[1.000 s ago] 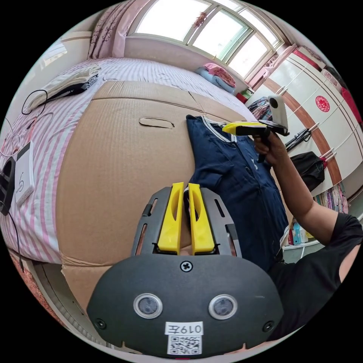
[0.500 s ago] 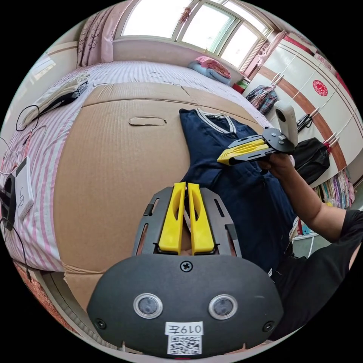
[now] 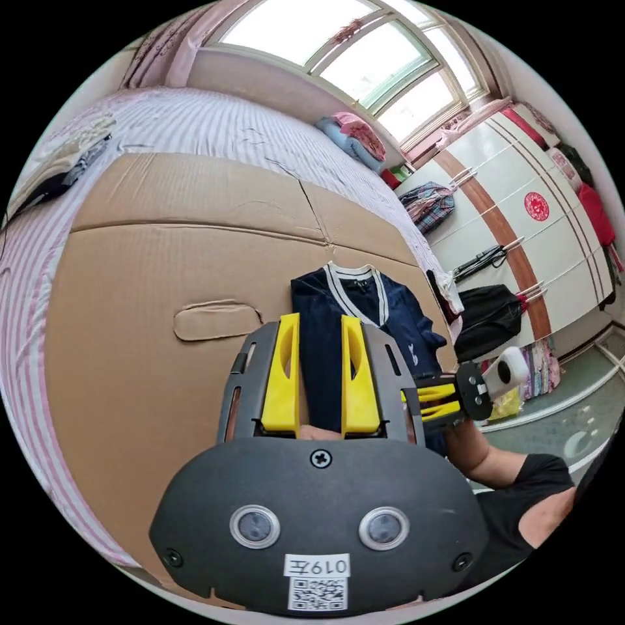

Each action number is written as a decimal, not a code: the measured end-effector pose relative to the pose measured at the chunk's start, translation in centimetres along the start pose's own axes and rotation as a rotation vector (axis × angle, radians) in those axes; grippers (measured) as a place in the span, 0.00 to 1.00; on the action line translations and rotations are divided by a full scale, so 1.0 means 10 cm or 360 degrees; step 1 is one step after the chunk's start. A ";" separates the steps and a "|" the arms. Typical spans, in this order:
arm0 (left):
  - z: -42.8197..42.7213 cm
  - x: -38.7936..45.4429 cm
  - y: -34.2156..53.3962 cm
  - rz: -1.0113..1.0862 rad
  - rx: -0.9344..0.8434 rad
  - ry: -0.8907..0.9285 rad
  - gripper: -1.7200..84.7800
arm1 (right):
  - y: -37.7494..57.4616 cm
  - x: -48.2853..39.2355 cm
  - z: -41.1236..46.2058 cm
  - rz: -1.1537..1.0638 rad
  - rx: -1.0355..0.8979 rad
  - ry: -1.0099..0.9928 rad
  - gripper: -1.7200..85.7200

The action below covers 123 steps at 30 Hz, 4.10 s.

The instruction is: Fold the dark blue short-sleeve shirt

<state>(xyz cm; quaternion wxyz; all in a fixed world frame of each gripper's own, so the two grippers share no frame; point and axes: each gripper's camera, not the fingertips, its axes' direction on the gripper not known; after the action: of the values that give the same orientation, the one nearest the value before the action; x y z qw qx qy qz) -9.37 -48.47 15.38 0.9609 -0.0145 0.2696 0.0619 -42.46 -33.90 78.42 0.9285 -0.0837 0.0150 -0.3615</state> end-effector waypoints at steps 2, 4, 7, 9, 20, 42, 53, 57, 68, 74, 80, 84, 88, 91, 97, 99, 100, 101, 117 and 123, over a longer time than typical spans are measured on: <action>0.14 -0.17 -0.30 -0.0045 -0.0089 0.0124 0.13 | 0.02 0.01 0.01 0.0012 -0.0006 -0.0029 0.09; 0.25 -0.27 -0.54 -0.0033 -0.0164 0.0109 0.13 | 0.03 0.03 0.02 0.0022 -0.0015 -0.0060 0.09; 0.42 -0.34 -0.84 -0.0006 -0.0296 -0.0063 0.13 | 0.04 0.06 0.06 0.0044 -0.0030 -0.0094 0.09; 0.55 -0.38 -1.00 0.0028 -0.0378 -0.0082 0.13 | 0.05 0.06 0.09 0.0047 -0.0038 -0.0126 0.09; 0.85 -0.78 -1.46 -0.0009 -0.0366 0.0143 0.05 | 0.10 0.10 0.13 0.0075 -0.0047 -0.0159 0.08; 1.24 -0.72 -2.11 0.0018 -0.0365 -0.0112 0.03 | 0.12 0.13 0.27 0.0190 -0.0143 -0.0008 0.01; 1.45 -0.56 -2.32 0.0001 -0.0378 -0.0245 0.03 | 0.12 0.18 0.26 0.0192 -0.0144 0.0015 0.01; 1.52 -0.52 -2.38 0.0010 -0.0364 -0.0268 0.03 | 0.11 0.21 0.25 0.0191 -0.0144 0.0022 0.01; 1.75 -0.20 -2.64 0.0019 -0.0506 -0.0539 0.04 | 0.12 0.32 0.21 0.0203 -0.0143 0.0018 0.01; 1.80 -0.24 -2.74 -0.0044 -0.0537 -0.0528 0.04 | 0.12 0.40 0.18 0.0209 -0.0142 0.0011 0.01; 1.82 -0.26 -2.81 -0.0077 -0.0552 -0.0512 0.04 | 0.13 0.47 0.15 0.0209 -0.0141 0.0009 0.01; 1.83 -0.25 -2.84 -0.0044 -0.0568 -0.0527 0.05 | 0.14 0.53 0.12 0.0210 -0.0141 0.0009 0.01; 1.83 -0.23 -2.86 -0.0043 -0.0571 -0.0564 0.05 | 0.16 0.59 0.10 0.0215 -0.0140 0.0001 0.01; 1.82 -0.22 -2.86 -0.0013 -0.0577 -0.0581 0.05 | 0.17 0.63 0.08 0.0221 -0.0140 -0.0003 0.01; 1.72 -0.36 -2.83 -0.0019 -0.0559 -0.0486 0.05 | 0.19 0.73 0.04 0.0237 -0.0138 -0.0016 0.01; 1.70 -0.37 -2.83 -0.0013 -0.0572 -0.0488 0.05 | 0.21 0.76 0.02 0.0247 -0.0138 -0.0014 0.01; 1.69 -0.38 -2.83 -0.0017 -0.0575 -0.0493 0.05 | 0.21 0.77 0.02 0.0251 -0.0138 -0.0014 0.01; 1.67 -0.38 -2.83 -0.0014 -0.0580 -0.0513 0.04 | 0.22 0.78 0.01 0.0258 -0.0137 -0.0012 0.01; 1.13 -0.62 -2.62 0.0044 -0.0448 -0.0189 0.04 | 0.37 0.83 -0.29 0.0227 -0.0007 -0.0085 0.08; 1.01 -0.78 -2.46 -0.0020 -0.0443 -0.0065 0.07 | 0.54 1.03 -0.40 0.0355 0.0075 -0.0077 0.07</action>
<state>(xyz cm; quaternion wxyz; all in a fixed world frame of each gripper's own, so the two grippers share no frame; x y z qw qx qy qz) -7.67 -73.17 27.93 0.9552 -0.1482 0.2387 0.0931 -31.60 -37.51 73.88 0.9647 -0.0685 -0.0067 -0.2540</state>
